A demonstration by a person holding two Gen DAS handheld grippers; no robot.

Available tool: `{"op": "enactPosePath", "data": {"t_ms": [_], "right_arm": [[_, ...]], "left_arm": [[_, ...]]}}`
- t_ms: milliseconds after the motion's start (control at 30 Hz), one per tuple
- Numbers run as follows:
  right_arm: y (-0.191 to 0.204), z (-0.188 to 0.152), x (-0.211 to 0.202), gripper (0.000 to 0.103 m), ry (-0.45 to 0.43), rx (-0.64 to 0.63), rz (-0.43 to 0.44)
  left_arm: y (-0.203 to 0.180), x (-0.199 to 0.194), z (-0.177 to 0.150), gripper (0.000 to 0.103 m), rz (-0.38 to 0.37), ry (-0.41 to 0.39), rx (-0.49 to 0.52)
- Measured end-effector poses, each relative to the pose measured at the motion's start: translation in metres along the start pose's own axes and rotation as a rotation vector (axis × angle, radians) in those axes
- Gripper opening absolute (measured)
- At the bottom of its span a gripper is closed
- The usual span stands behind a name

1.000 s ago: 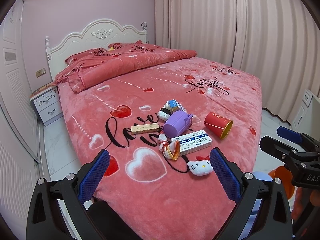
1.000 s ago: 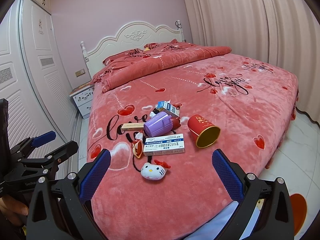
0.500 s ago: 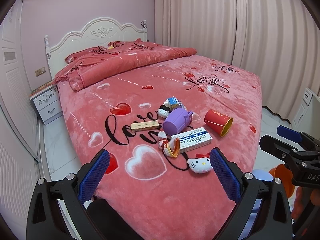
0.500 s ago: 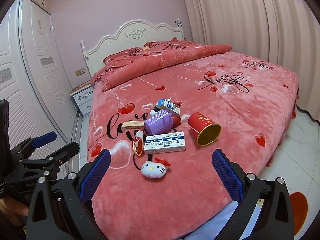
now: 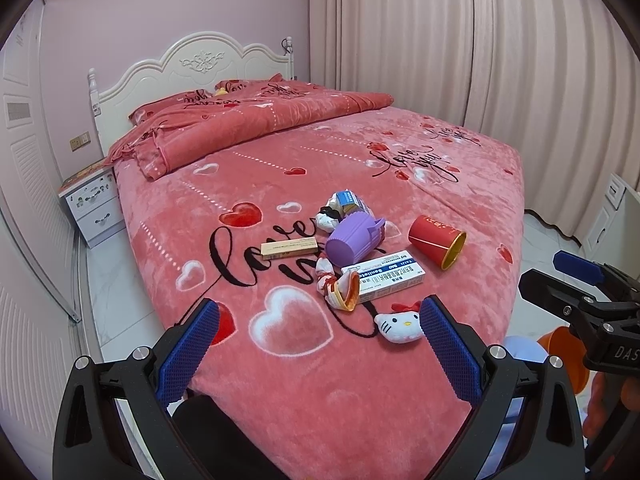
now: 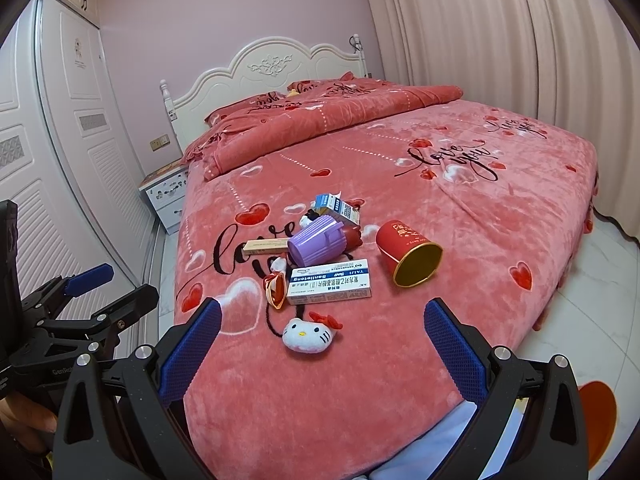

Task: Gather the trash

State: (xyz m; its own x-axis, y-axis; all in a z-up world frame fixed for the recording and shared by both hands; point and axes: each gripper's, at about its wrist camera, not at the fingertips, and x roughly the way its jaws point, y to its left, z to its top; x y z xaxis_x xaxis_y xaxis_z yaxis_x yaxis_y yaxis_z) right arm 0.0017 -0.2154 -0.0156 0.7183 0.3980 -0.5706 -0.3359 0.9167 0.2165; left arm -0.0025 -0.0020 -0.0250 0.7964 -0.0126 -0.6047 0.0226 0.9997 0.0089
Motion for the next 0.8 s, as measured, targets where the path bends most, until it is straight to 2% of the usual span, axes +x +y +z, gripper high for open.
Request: {"op": "enactPosePath", "data": {"t_ms": [800], "right_arm": [[-0.0002,0.0013,-0.0017,0.099,-0.001,0.000,0.002]], "left_arm": [[-0.0015,-0.0011,0.0006,0.098,-0.003,0.008,0.012]]}}
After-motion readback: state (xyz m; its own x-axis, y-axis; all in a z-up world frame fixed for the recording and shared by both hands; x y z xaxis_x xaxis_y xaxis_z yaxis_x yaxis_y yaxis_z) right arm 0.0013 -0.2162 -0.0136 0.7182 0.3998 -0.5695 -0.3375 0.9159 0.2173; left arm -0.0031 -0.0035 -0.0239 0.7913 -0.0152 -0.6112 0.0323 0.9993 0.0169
